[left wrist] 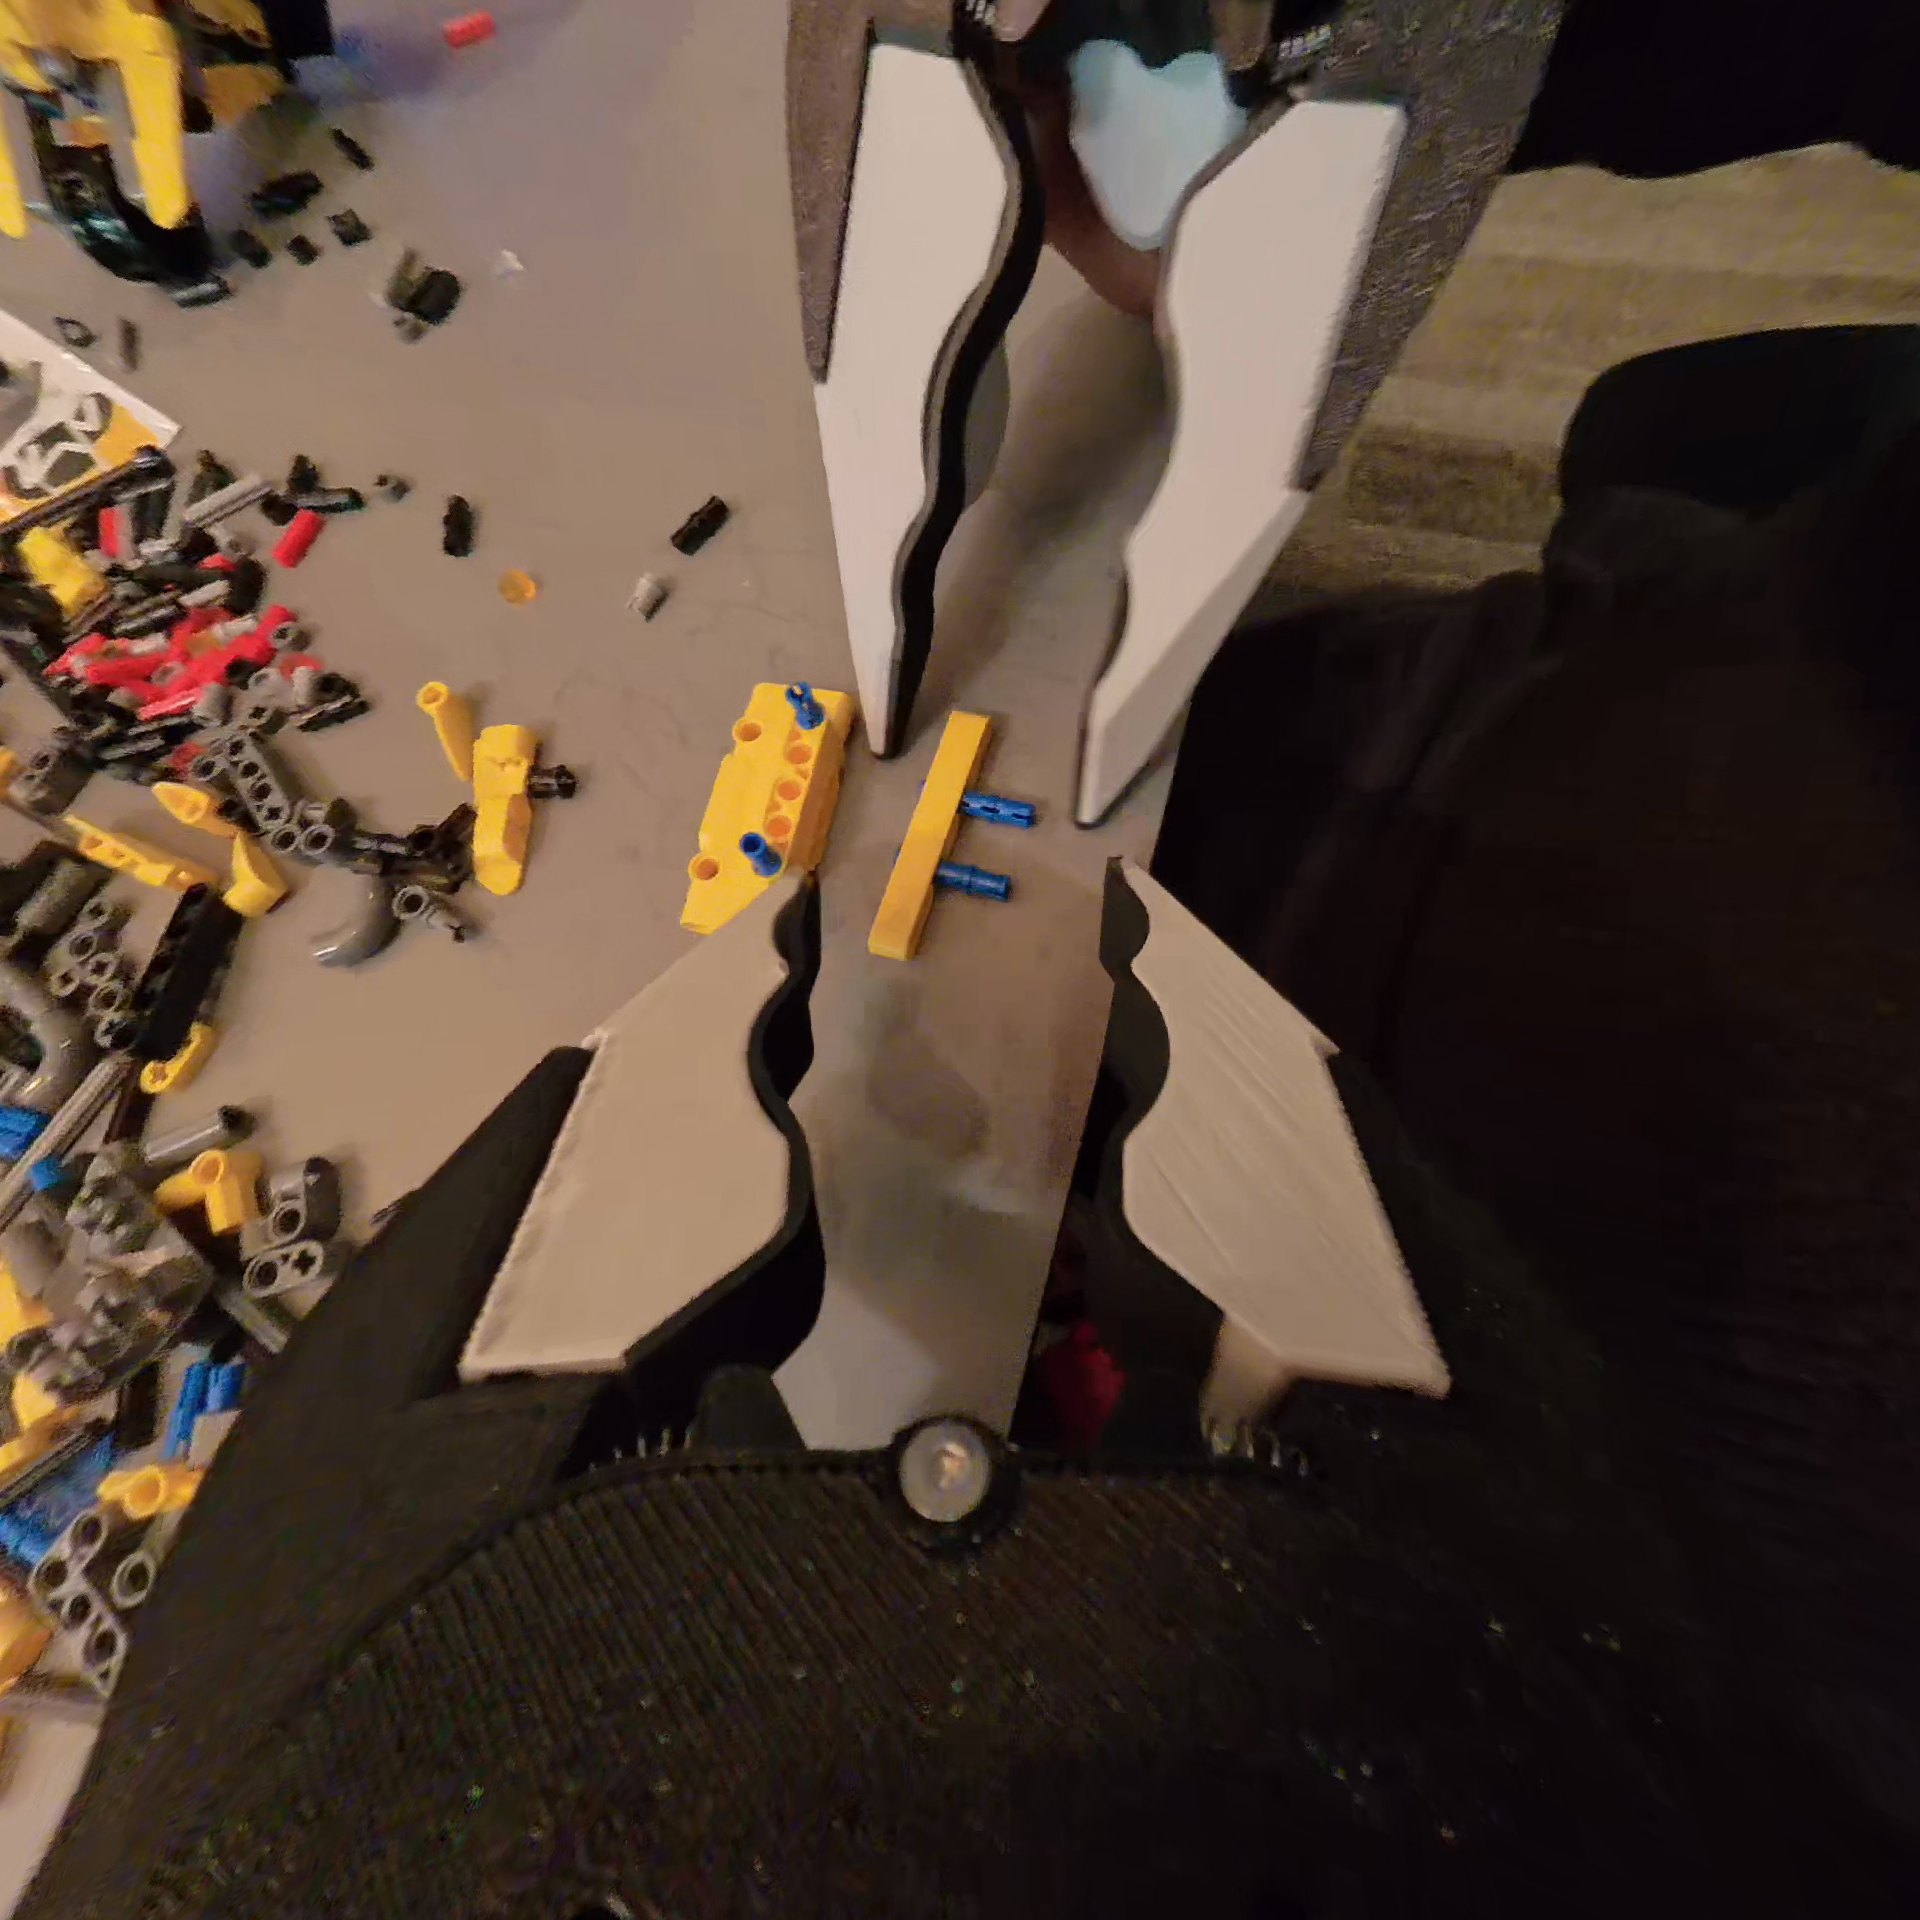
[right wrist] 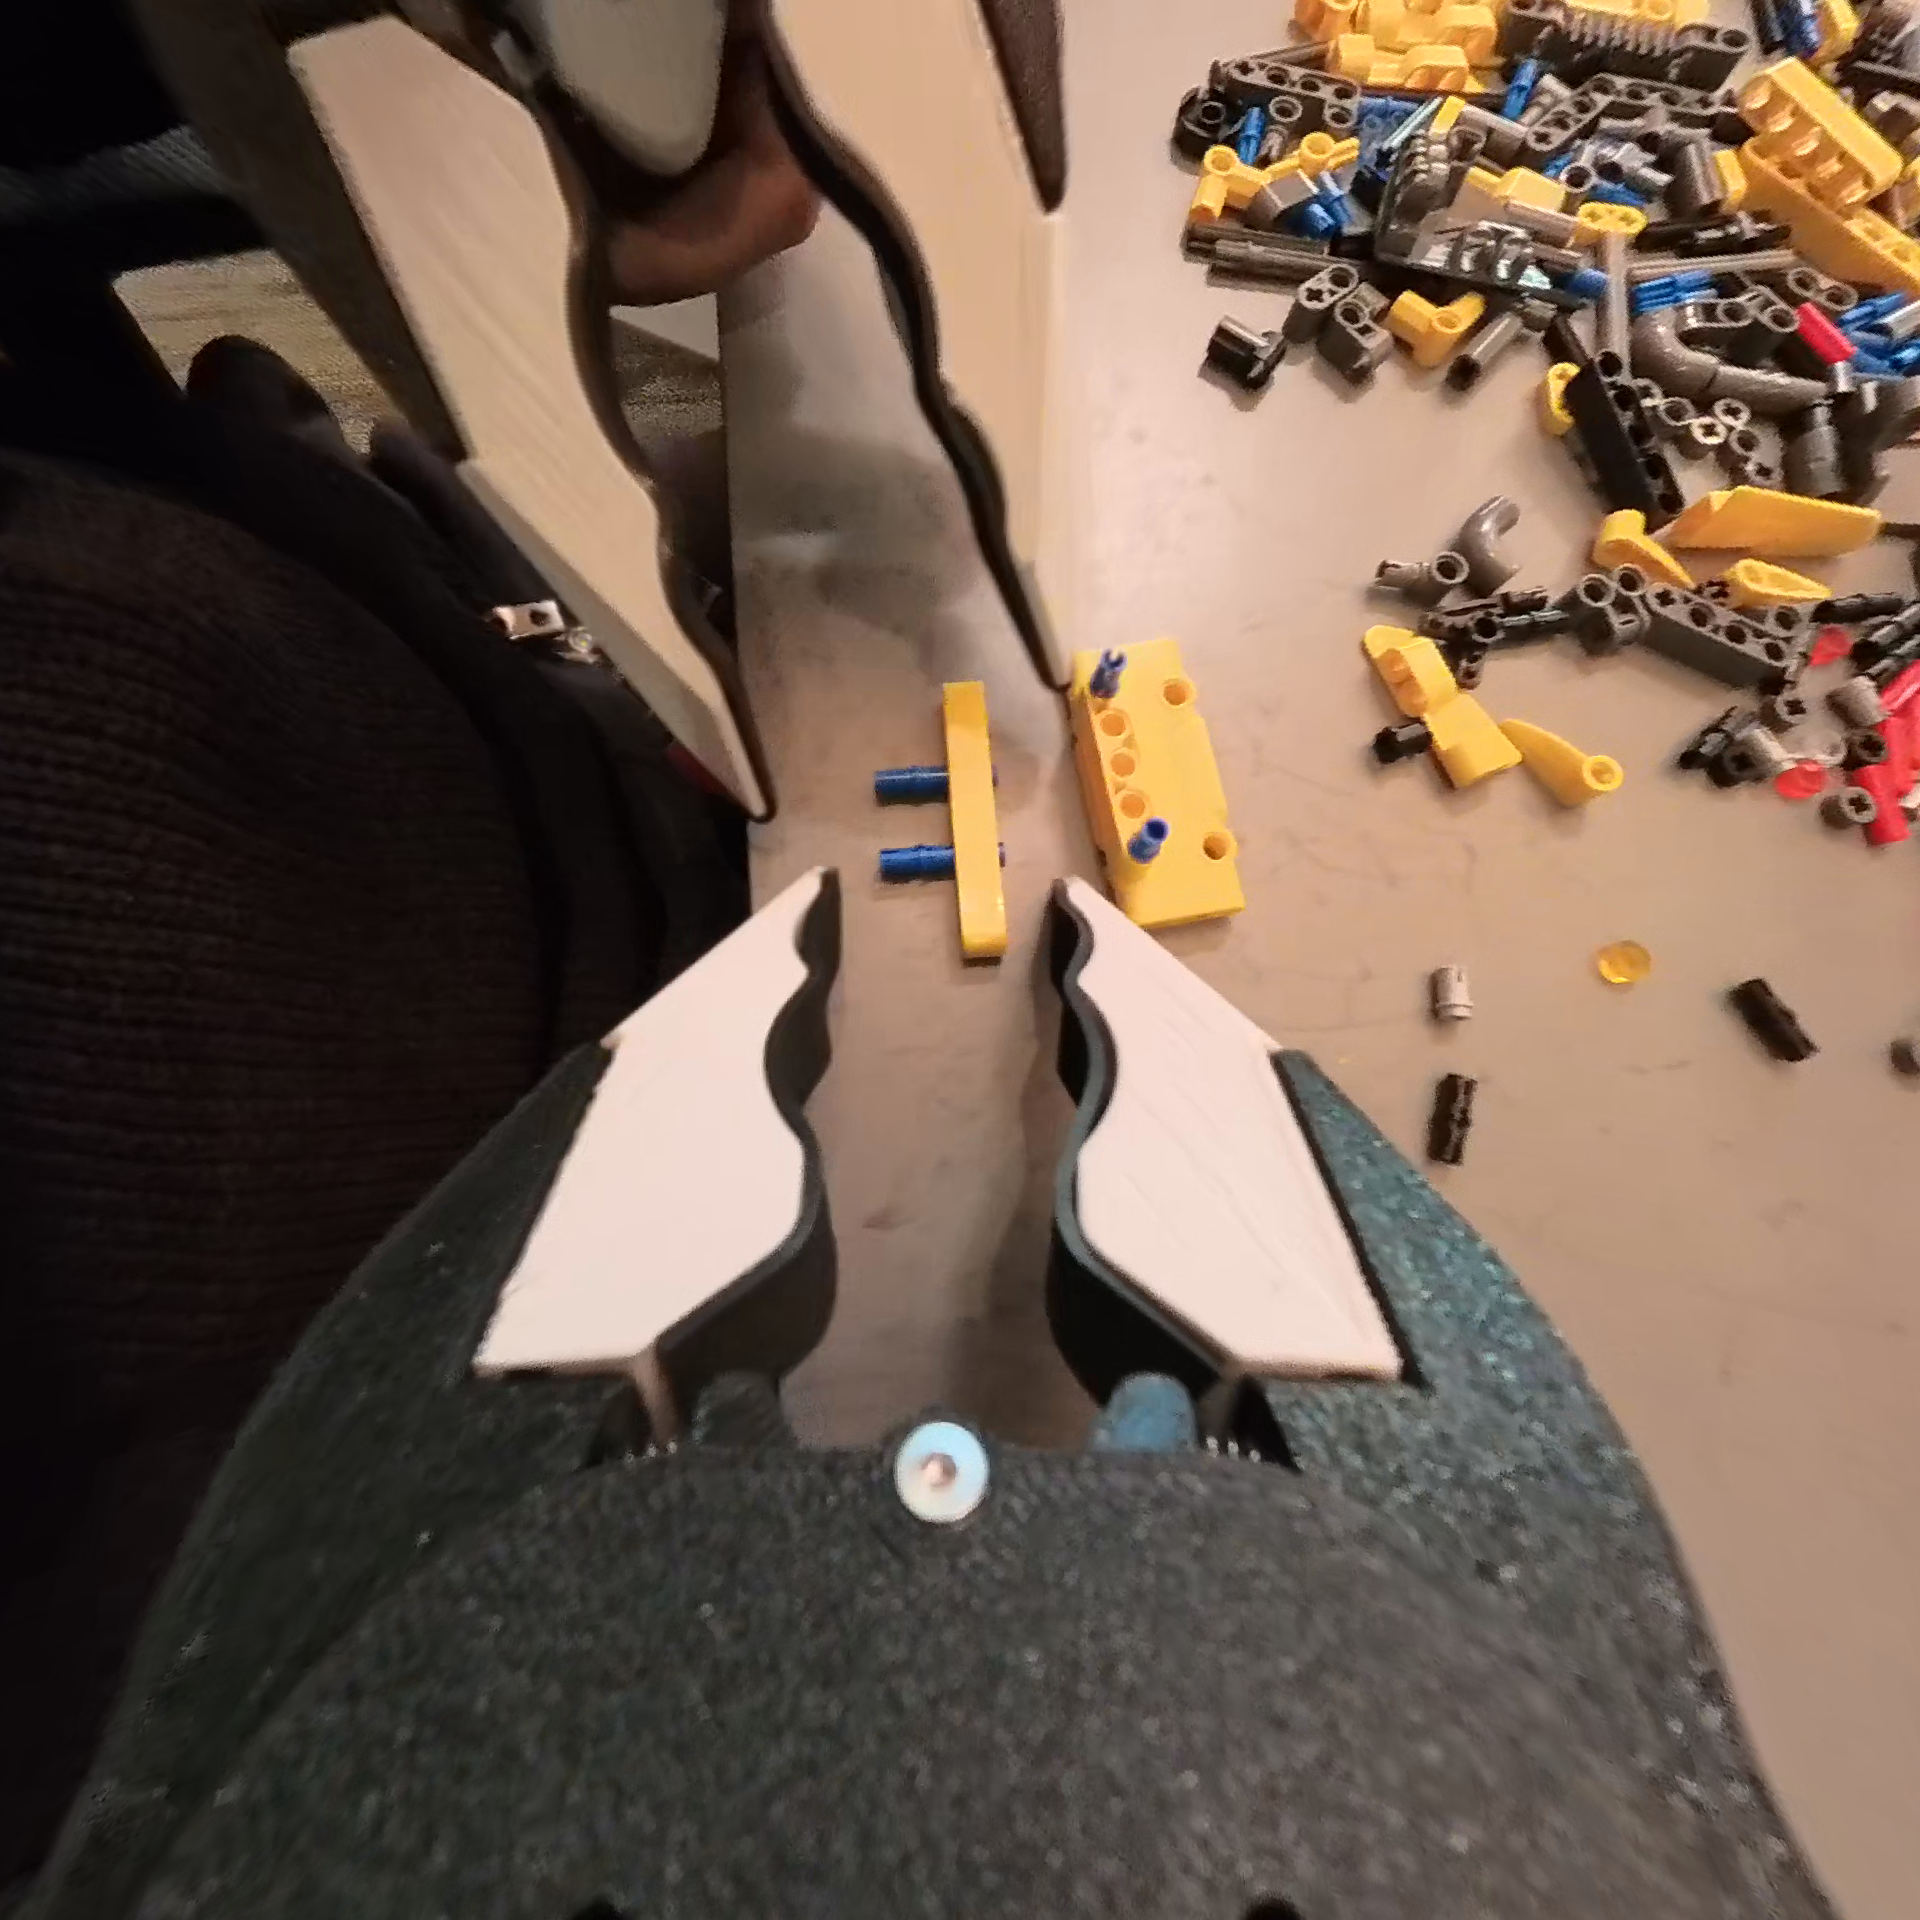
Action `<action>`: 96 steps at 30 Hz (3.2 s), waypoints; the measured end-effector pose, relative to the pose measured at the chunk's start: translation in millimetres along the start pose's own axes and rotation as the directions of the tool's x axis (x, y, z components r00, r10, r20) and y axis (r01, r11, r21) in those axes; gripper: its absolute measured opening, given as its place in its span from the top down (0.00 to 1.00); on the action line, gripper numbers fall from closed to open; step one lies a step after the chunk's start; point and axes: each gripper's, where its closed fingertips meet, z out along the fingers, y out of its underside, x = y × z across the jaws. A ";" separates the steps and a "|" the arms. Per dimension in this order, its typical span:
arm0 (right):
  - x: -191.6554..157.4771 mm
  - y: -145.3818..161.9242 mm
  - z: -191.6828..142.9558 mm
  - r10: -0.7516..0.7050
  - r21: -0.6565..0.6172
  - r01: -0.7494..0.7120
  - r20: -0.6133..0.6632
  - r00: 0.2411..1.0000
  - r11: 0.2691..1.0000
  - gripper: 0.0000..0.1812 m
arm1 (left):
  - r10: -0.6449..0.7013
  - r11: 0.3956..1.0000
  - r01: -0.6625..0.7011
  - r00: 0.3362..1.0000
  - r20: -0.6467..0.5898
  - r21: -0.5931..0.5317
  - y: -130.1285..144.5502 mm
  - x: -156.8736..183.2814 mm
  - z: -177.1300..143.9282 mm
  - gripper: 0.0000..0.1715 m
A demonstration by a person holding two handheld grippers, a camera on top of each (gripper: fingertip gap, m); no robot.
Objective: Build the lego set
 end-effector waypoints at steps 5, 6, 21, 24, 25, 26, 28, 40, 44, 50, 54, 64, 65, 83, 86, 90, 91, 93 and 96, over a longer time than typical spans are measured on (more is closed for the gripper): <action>3.3 -2.2 0.2 0.054 0.019 -0.054 0.037 0.998 0.998 0.80 | -0.027 0.998 0.026 0.999 -0.026 -0.051 7.2 1.3 4.5 0.71; 3.1 -2.4 0.0 0.061 0.023 -0.062 0.043 0.997 0.998 0.80 | -0.034 0.998 0.033 0.999 -0.030 -0.046 6.7 2.2 5.1 0.72; 2.3 -2.7 2.2 0.002 0.014 -0.002 -0.030 1.000 1.000 0.86 | -0.020 0.999 0.022 0.999 0.037 -0.035 7.6 -3.2 4.8 0.86; 2.0 -2.8 2.2 -0.008 0.013 0.008 -0.035 0.999 1.000 0.87 | -0.009 0.999 0.011 0.999 0.046 -0.033 7.6 -2.7 5.0 0.86; 2.1 -2.8 2.2 -0.001 0.014 0.002 -0.032 0.999 1.000 0.87 | -0.010 0.999 0.012 0.999 0.046 -0.033 7.7 -2.7 5.0 0.86; 2.0 -2.7 2.2 0.003 0.014 -0.003 -0.031 1.000 1.000 0.87 | -0.008 0.999 0.010 0.999 0.047 -0.033 7.7 -2.5 5.0 0.86; 2.0 -2.7 2.2 0.007 0.013 -0.007 -0.032 0.999 1.000 0.87 | 0.006 0.999 -0.004 0.999 0.053 -0.032 7.4 -2.0 5.0 0.87; -0.6 -3.1 2.1 0.036 0.011 -0.036 -0.047 0.998 0.999 0.88 | 0.069 0.997 -0.065 0.991 0.117 -0.043 6.3 -1.6 4.8 0.92; -0.4 -3.2 2.2 0.040 0.013 -0.040 -0.040 0.998 0.999 0.88 | 0.072 0.997 -0.068 0.991 0.110 -0.047 6.3 -1.8 4.8 0.92; -0.1 -3.1 2.2 0.045 0.022 -0.044 -0.034 0.998 0.999 0.88 | 0.066 0.997 -0.062 0.993 0.097 -0.042 6.5 -1.8 4.9 0.92; -2.1 -2.4 1.8 0.014 0.025 -0.013 -0.017 1.000 1.000 0.87 | 0.061 0.998 -0.058 0.996 0.065 -0.036 7.5 0.6 4.1 0.92; -2.4 -0.3 -0.3 -0.042 0.016 0.042 -0.017 0.999 0.999 0.86 | 0.076 0.997 -0.075 0.995 0.065 -0.019 8.5 4.0 2.8 0.97; -2.9 -0.3 -0.3 -0.057 0.016 0.058 -0.017 0.998 0.998 0.86 | 0.074 0.997 -0.073 0.995 0.062 -0.020 8.5 4.1 2.8 0.97; -2.9 -3.5 3.3 -0.080 -0.010 0.081 0.068 0.994 0.997 0.90 | 0.055 0.998 -0.055 0.998 0.023 -0.023 7.9 5.5 3.2 0.97; -2.8 -4.1 4.2 -0.121 -0.021 0.123 0.066 0.990 0.992 0.91 | 0.056 0.998 -0.055 0.998 0.023 -0.023 7.9 5.5 3.2 0.97; -1.4 -4.2 4.2 -0.100 -0.017 0.101 0.068 0.993 0.995 0.90 | 0.033 0.999 -0.033 0.999 0.008 -0.025 8.1 5.0 3.2 0.97; -1.3 -4.2 4.0 -0.109 -0.004 0.109 0.056 0.992 0.994 0.90 | 0.031 0.999 -0.031 0.999 0.009 -0.025 8.1 4.8 3.3 0.97; -1.3 -3.8 3.1 -0.104 0.023 0.103 0.034 0.994 0.994 0.90 | 0.043 0.999 -0.043 0.999 0.024 -0.024 7.7 4.4 3.5 0.97; -0.7 -2.3 0.7 -0.090 0.021 0.090 -0.002 0.996 0.996 0.89 | 0.073 0.997 -0.072 0.995 0.069 -0.014 5.9 2.8 3.6 0.94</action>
